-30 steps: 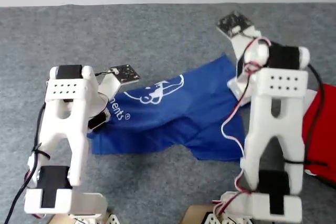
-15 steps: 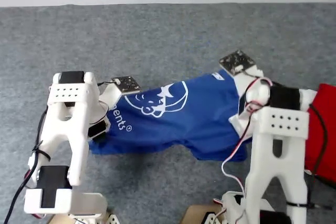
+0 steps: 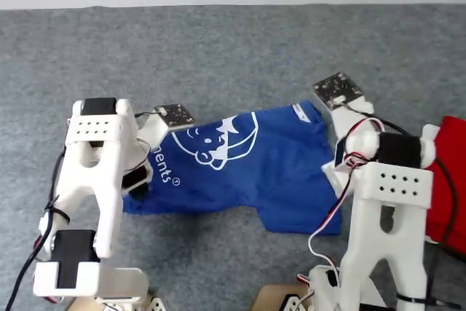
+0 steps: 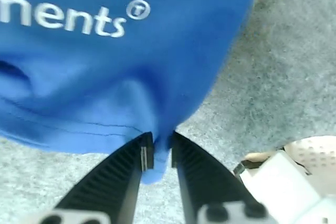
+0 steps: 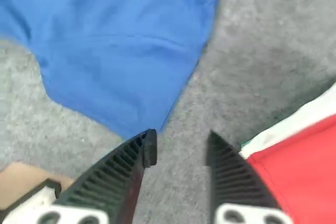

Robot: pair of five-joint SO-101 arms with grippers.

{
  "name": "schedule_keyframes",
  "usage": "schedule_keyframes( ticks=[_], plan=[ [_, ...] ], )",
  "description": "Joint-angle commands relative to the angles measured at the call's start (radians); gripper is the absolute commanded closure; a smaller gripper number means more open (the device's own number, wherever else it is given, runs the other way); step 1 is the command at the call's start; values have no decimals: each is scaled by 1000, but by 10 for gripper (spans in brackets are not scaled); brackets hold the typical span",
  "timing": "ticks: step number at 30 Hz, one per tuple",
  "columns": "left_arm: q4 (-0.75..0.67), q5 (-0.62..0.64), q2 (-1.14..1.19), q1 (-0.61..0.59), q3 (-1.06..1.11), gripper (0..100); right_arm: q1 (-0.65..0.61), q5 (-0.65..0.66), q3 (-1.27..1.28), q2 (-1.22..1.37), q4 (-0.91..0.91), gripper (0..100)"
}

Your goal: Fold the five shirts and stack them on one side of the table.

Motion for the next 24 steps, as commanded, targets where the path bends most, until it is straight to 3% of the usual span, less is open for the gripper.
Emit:
schedule_keyframes(
  ticks=[1, 4, 9, 13, 16, 20, 24],
  plan=[
    [29, 20, -46, -8, -67, 907, 8, -15, -94, -36, -18, 802],
    [29, 20, -46, -9, -110, 906, 5, -18, -120, -33, -56, 803],
    [28, 60, -44, -9, -216, 961, 2, -20, -95, 19, -285, 816],
    [28, 75, -44, -18, -260, 994, -44, -20, -118, 176, -409, 930],
    [29, 104, -40, -23, -254, 994, -84, -20, -181, 302, -426, 986],
    [29, 103, -43, -31, -219, 991, -101, -21, -281, 421, -421, 987],
    [3, 103, -34, -91, -217, 909, -113, -21, -368, 522, -440, 987]
  ],
)
